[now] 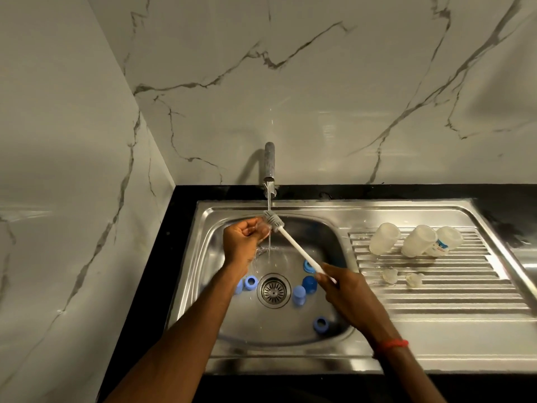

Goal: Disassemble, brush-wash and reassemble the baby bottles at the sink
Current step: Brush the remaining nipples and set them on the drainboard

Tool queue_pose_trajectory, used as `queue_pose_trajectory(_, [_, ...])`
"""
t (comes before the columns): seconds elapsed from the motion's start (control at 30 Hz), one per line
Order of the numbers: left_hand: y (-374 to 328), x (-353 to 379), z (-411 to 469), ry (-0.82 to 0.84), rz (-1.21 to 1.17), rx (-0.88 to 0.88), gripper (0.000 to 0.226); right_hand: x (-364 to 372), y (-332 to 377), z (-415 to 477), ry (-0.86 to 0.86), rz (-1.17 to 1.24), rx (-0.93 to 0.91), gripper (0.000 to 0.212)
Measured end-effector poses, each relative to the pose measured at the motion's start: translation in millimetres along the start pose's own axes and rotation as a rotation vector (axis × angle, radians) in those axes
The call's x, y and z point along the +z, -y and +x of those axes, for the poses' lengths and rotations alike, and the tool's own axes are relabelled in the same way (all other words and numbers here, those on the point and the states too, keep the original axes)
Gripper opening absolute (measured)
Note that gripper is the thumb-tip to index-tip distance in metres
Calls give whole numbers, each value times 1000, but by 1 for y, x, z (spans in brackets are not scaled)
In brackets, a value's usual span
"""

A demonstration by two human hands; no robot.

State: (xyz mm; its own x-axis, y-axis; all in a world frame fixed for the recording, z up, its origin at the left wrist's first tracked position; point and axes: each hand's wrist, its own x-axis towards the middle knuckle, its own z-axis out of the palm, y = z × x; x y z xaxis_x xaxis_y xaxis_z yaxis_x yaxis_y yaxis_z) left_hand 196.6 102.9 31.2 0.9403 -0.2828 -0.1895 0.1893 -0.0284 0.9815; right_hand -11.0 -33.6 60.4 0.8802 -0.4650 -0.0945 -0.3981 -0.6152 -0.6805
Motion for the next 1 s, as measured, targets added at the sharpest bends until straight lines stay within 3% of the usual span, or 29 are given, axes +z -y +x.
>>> queue_pose_trajectory(0.1, [-5,-4,0,3,30,6,29,-12,-3,-10,45,36,2,14])
queue_pose_trajectory(0.5, [-7,-12,5,-70,108,0,42,-8,-4,-9,-118,-43,-1,25])
queue_pose_trajectory(0.77, [1,3,-9,-30,127,18,34,13,16,2,-70,-87,3,27])
queue_pose_trajectory(0.87, [3,8,-5,-46,164,33,19,18,25,-1,-90,-160,-62,27])
queue_pose_trajectory(1.0, [1,6,-1,-85,140,-33,28,17,23,-25,-88,-181,-66,26])
